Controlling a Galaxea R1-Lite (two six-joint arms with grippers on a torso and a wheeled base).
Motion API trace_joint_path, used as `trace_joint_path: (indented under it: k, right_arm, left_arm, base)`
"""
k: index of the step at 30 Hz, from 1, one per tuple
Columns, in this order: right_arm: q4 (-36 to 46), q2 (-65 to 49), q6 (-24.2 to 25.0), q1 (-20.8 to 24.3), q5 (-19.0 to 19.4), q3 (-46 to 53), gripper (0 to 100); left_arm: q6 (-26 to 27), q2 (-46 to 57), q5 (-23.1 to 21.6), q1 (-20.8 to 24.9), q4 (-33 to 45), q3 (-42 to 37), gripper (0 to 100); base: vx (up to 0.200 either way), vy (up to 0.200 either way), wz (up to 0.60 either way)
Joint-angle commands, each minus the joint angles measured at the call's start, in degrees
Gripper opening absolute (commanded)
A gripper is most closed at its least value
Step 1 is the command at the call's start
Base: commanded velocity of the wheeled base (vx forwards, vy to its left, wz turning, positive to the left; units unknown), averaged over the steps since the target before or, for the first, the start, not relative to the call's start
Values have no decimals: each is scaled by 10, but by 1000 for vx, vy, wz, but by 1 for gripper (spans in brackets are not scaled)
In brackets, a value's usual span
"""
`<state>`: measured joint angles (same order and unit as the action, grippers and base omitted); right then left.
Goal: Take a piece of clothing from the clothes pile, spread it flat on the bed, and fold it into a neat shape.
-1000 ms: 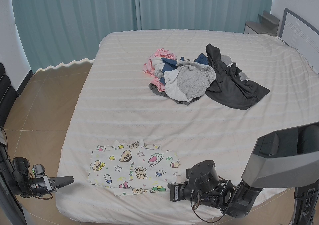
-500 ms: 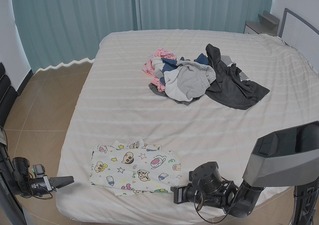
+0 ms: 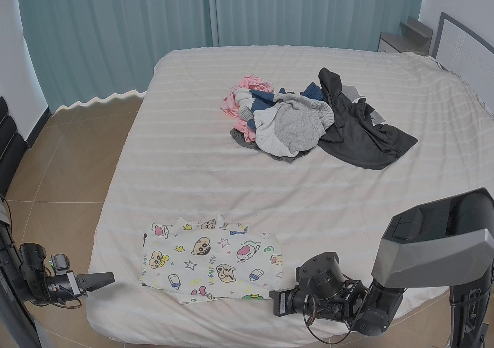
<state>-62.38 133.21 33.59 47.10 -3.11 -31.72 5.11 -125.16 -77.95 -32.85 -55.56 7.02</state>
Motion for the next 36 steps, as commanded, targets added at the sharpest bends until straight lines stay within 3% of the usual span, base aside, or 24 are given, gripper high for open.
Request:
trace_joint_path:
  k: [1,11,14,17,20,21,23,24,27,33,36]
  right_arm:
    - [-3,5,-1,-1,-1,2,100]
    - [-52,-150,2,-38,-14,106,100]
    - [-71,-206,2,-47,-31,144,100]
    - [-86,-339,3,-57,-64,235,100]
    - [-86,-339,3,-57,-64,235,100]
    - [-81,-456,3,-58,-81,316,100]
    - [-70,-486,3,-59,-99,317,100]
    - [-38,-524,3,-66,-149,317,100]
    - [17,-589,-2,-70,-217,317,100]
    - [113,-750,-59,-72,-263,317,100]
    - [207,-845,-72,-106,-272,317,100]
  left_arm:
    - [0,-1,0,0,-1,1,100]
    - [3,0,-1,1,-1,0,100]
    - [15,5,-2,1,-1,-4,100]
    - [51,16,-5,7,-1,-18,100]
    - [51,16,-5,7,-1,-18,100]
    - [49,69,-14,13,-1,-27,100]
    - [50,82,-19,17,-1,-32,100]
    - [49,111,-26,19,-1,-41,100]
    - [45,156,-40,24,0,-46,100]
    - [-7,256,-43,61,0,-66,100]
    - [-48,337,-54,83,11,-69,100]
  base:
    - [0,0,0]
    - [0,0,0]
    - [0,0,0]
    - [0,0,0]
    - [0,0,0]
    - [0,0,0]
    - [0,0,0]
    - [0,0,0]
    - [0,0,0]
    - [0,0,0]
    - [0,0,0]
